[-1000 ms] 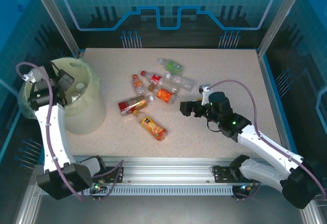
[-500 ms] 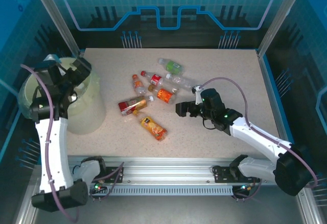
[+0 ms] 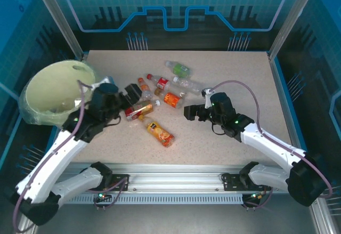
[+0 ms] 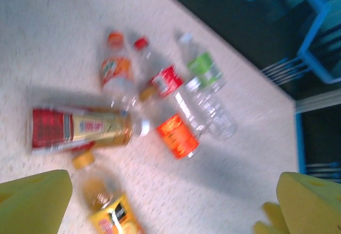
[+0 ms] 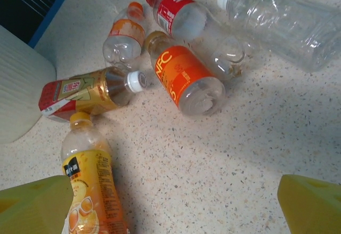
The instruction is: Put the plastic bottles in the bin
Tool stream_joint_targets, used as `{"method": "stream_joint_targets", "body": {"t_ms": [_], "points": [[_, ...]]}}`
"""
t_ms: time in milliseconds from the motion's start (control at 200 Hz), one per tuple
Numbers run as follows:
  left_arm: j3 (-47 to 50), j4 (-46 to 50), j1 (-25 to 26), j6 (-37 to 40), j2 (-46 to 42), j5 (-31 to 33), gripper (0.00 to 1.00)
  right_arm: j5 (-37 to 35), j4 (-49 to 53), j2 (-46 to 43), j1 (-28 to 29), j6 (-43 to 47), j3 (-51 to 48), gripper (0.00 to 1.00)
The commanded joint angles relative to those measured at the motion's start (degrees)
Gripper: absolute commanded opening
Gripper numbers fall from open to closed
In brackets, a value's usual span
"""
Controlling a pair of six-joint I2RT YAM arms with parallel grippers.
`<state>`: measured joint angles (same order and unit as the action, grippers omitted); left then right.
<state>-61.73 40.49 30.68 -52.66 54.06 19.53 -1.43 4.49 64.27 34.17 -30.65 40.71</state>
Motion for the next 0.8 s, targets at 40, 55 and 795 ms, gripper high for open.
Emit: {"method": "stream_joint_targets", "body": {"t_ms": [40,55,795], "points": [[6.6,-1.7,4.7,-13.2,4.2,2.1,0.99,5.5,-3.1,-1.7,0.6,4.8,-1.7,1.0],[7.1,-2.3,4.9,-13.9,4.8,1.5,0.99,6.5,-3.0,-1.6,0.6,5.7,-1.6,1.0],[10.9,-10.0,5.4,-22.0,31.2,-9.8,0.99,12.0,-1.5,-0.3,5.1,13.3,0.8,1.0]]}}
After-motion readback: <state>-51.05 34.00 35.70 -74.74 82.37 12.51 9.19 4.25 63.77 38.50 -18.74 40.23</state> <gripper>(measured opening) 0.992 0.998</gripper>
